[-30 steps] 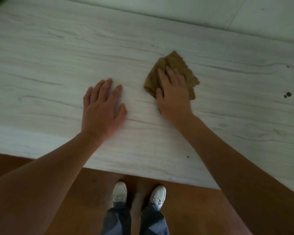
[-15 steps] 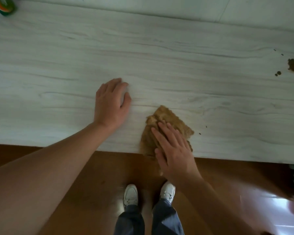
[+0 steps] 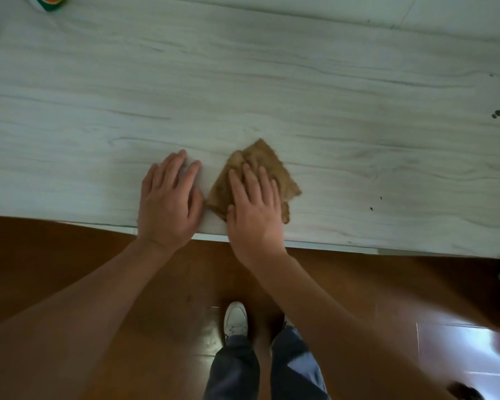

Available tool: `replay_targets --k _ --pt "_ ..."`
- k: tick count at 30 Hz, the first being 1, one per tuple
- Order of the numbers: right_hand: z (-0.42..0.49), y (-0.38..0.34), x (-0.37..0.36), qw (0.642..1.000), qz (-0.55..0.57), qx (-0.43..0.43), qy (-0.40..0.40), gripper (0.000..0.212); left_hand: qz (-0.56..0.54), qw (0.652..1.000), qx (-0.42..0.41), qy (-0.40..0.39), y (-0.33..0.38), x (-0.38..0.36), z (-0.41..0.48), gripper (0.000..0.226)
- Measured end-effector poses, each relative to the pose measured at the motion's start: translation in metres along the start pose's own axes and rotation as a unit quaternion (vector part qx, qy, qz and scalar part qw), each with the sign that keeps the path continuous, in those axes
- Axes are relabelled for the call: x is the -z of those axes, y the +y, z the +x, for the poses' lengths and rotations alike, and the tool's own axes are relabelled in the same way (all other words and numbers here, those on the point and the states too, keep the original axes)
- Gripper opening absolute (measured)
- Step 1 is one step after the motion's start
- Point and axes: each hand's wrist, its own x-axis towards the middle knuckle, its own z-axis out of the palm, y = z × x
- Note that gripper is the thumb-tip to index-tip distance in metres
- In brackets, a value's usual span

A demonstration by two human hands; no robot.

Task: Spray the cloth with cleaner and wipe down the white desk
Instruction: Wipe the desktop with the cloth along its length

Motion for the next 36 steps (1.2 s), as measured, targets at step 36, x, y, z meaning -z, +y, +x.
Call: replay_targets --k 36 --pt "0.014 0.131 0.047 0.996 0.005 -0.075 0.043 0.058 0.005 1.0 0.002 0.002 0.003 0.0 0.001 0.057"
